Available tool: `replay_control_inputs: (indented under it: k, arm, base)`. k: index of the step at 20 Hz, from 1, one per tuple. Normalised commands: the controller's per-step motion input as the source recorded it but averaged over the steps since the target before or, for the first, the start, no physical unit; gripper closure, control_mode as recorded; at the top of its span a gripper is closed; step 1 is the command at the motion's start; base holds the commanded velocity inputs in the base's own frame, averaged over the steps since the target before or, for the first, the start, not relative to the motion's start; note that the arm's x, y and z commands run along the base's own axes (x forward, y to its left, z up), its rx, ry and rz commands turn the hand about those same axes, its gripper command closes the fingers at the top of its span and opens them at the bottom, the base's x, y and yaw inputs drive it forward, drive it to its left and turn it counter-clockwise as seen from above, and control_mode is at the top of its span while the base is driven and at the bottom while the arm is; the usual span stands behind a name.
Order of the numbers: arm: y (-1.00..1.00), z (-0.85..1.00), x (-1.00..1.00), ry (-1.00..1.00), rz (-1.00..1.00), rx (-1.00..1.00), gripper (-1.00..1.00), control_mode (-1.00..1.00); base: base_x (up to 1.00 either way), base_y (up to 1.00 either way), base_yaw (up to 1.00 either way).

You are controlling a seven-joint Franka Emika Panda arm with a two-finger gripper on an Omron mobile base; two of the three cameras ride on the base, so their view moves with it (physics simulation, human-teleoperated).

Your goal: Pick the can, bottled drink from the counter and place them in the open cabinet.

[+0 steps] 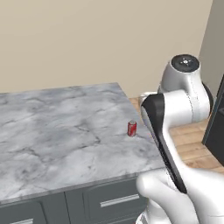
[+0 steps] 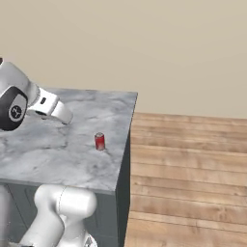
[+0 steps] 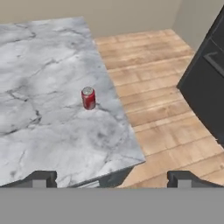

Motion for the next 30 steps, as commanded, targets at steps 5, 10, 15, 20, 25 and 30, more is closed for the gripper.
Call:
replay_control_inputs:
  k: [5, 10, 15, 20, 25, 30]
  arm:
    - [-0.93, -0.05, 0.01, -0.06, 0.52, 0.16, -1.00, -1.00]
    - [-1.00, -0.48, 0.24, 0.00, 0.38, 0.28, -1.00, -1.00]
    - [-0.85, -0.78, 0.48, -0.10, 0.46, 0.19, -1.00, -1.00]
    - [-0.36, -0.60, 0.88, -0.17, 0.75, 0.10, -1.00, -1.00]
    - [0.00, -0.50, 0.96, -0.30, 0.67, -0.03, -1.00, -1.00]
    - [0.08, -0.26, 0.69, -0.32, 0.50, -0.09, -1.00, -1.00]
  base:
    - [0.00, 0.00, 0.00]
    - [0.00, 0.00, 0.00]
    - [0.00, 0.00, 0.00]
    - [0.00, 0.00, 0.00]
    - [0.00, 0.00, 0.00]
    - [0.00, 0.00, 0.00]
